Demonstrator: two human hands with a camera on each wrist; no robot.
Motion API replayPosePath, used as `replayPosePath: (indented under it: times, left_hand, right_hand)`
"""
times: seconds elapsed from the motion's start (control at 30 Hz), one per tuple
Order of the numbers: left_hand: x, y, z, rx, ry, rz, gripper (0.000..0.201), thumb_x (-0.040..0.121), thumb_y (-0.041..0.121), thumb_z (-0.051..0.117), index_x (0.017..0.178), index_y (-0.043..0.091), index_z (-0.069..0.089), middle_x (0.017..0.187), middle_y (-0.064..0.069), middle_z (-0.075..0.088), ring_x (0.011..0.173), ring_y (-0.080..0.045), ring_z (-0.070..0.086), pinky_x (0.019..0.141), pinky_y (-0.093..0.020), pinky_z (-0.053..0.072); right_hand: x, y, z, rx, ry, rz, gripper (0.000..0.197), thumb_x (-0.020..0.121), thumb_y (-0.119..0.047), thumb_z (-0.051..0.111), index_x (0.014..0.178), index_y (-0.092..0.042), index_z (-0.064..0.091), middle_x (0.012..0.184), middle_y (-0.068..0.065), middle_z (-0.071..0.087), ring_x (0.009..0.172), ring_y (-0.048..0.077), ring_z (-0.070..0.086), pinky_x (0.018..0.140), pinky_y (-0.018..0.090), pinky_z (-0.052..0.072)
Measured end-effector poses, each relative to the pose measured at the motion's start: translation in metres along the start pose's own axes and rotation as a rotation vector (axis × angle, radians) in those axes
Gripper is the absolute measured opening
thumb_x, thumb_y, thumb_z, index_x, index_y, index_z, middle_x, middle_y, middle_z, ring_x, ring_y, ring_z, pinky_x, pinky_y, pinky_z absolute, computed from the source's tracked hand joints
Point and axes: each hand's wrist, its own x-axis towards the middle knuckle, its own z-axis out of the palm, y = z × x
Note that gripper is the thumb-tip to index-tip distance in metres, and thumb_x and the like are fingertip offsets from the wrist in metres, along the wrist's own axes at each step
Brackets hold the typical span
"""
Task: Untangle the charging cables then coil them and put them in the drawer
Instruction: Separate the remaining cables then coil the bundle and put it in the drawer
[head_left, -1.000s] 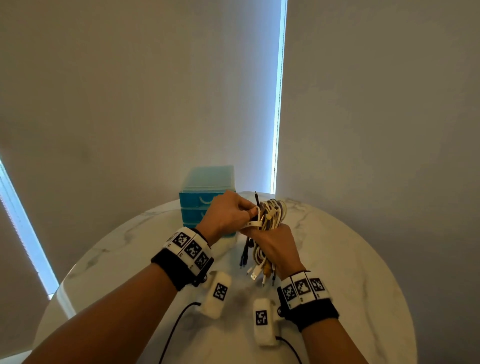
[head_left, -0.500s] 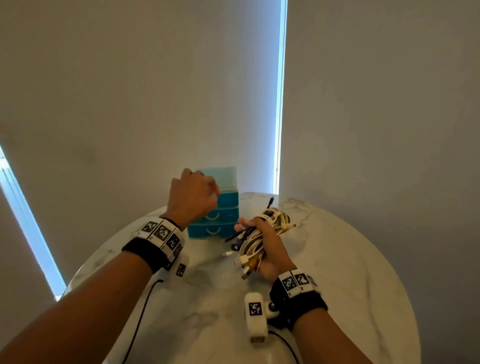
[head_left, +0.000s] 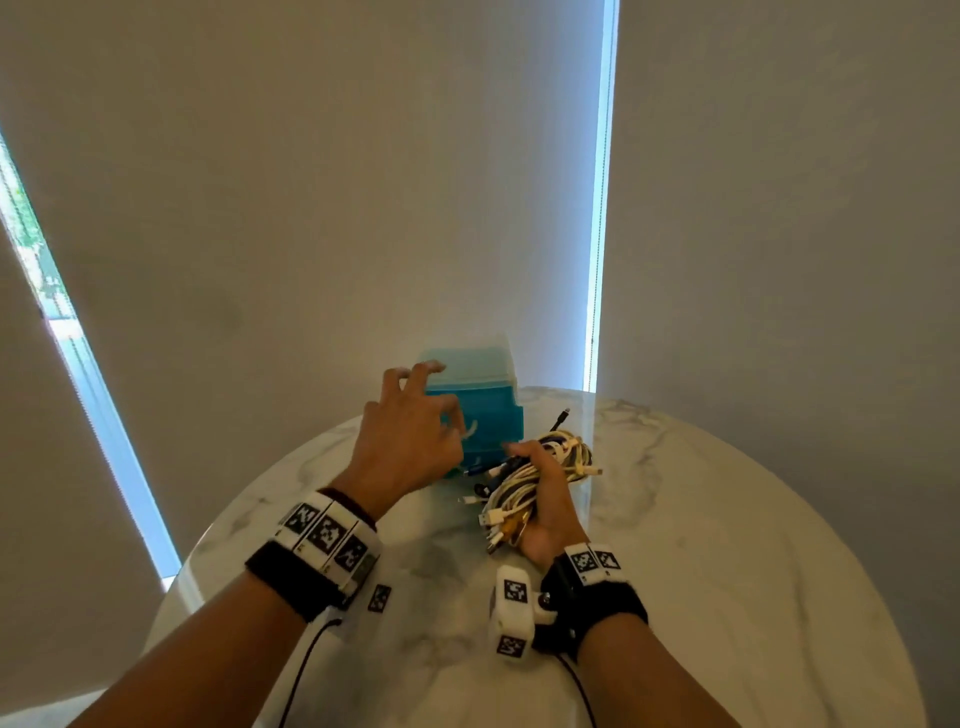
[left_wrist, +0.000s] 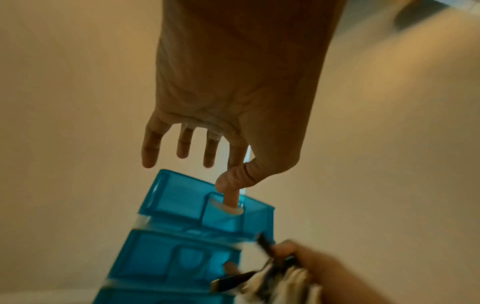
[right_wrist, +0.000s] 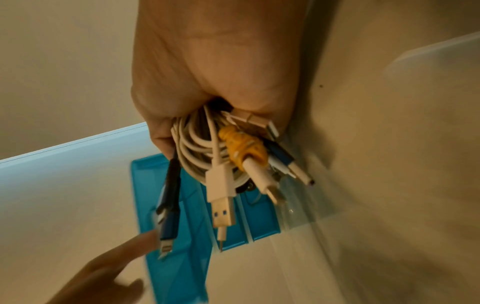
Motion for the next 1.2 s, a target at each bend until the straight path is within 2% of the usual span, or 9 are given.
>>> replayPosePath:
  times: [0.13,0.2,0.3,0.47,0.63,0.77,0.9,1.07,1.2]
  left_hand:
    - [-0.034,0.012,-0.025,-0.228,0.158,0.029,0.021,0.091,0.042,0.059,0.081,0.039,0.078,0.133,0.028,0.062,0.123,-0.005,0.047,0.086,-0.035,0.051]
    - [-0.025,0.003,-0.029,-0.464,0.248,-0.049,0.027,0.089,0.045,0.057,0.071,0.04,0.077,0.115,0.028,0.071,0.105,-0.003,0.058,0.08,-0.032,0.051]
    - [-0.001,-0.021,-0.02,-0.897,0.141,-0.228,0.014,0.098,0.03,0.066,0.097,0.034,0.079,0.113,0.014,0.075,0.107,-0.012,0.069,0.083,-0.033,0.058]
    - [0.008,-0.045,0.011,-1.386,-0.035,-0.354,0.053,0.088,-0.001,0.053,0.128,0.026,0.073,0.126,0.005,0.072,0.124,-0.025,0.058,0.094,-0.043,0.051]
    - [-0.002,-0.045,0.052,-1.784,0.023,-0.437,0.045,0.087,0.028,0.069,0.132,0.031,0.075,0.143,-0.001,0.067,0.138,-0.035,0.054,0.118,-0.064,0.043]
    - [-0.001,-0.037,0.064,-1.832,0.077,-0.467,0.034,0.096,0.031,0.071,0.13,0.036,0.071,0.137,-0.003,0.07,0.136,-0.042,0.057,0.111,-0.067,0.047]
    - [-0.002,-0.037,0.074,-1.931,0.098,-0.432,0.041,0.097,0.024,0.068,0.135,0.04,0.065,0.139,-0.008,0.069,0.134,-0.046,0.059,0.084,-0.052,0.056]
    - [-0.004,-0.033,0.079,-2.046,0.086,-0.48,0.08,0.073,0.033,0.08,0.145,0.052,0.051,0.147,-0.009,0.059,0.133,-0.042,0.061,0.106,-0.067,0.053]
    - [-0.005,-0.025,0.075,-2.051,0.102,-0.527,0.068,0.094,0.053,0.073,0.153,0.052,0.038,0.136,0.005,0.062,0.126,-0.032,0.065,0.107,-0.066,0.052]
  right_hand:
    - [0.007,0.001,-0.01,0.046,-0.024,0.0,0.058,0.1,-0.048,0.064,0.141,-0.008,0.068,0.125,0.023,0.075,0.108,0.035,0.074,0.09,0.046,0.061]
    - [0.007,0.002,-0.011,0.031,-0.044,0.007,0.065,0.098,-0.051,0.066,0.148,-0.01,0.063,0.14,0.022,0.067,0.116,0.038,0.07,0.09,0.048,0.063]
    - [0.01,0.002,-0.013,0.025,-0.016,-0.001,0.066,0.098,-0.051,0.067,0.148,-0.01,0.063,0.131,0.021,0.069,0.101,0.034,0.07,0.077,0.044,0.061]
    - [0.013,-0.002,-0.017,0.035,-0.003,-0.035,0.066,0.095,-0.044,0.073,0.149,-0.007,0.061,0.128,0.021,0.069,0.101,0.035,0.07,0.078,0.046,0.061]
    - [0.015,-0.007,-0.017,-0.004,0.014,-0.072,0.056,0.097,-0.036,0.07,0.143,-0.003,0.064,0.121,0.021,0.072,0.094,0.033,0.074,0.082,0.046,0.061]
    - [0.013,-0.013,-0.015,-0.059,0.02,-0.082,0.042,0.098,-0.033,0.067,0.131,-0.007,0.071,0.115,0.019,0.076,0.091,0.032,0.077,0.075,0.044,0.063]
    - [0.007,-0.038,-0.019,-0.201,0.175,-0.204,0.038,0.094,-0.027,0.074,0.126,-0.007,0.077,0.13,0.019,0.075,0.119,0.039,0.073,0.102,0.057,0.058]
    - [-0.029,-0.091,0.023,-0.612,0.353,-0.598,0.025,0.089,-0.029,0.081,0.095,-0.006,0.081,0.098,0.019,0.081,0.077,0.033,0.068,0.059,0.033,0.055]
    - [-0.061,-0.118,0.107,-0.956,0.259,-0.822,0.028,0.086,-0.038,0.085,0.086,-0.011,0.077,0.086,0.016,0.08,0.067,0.037,0.071,0.06,0.041,0.058]
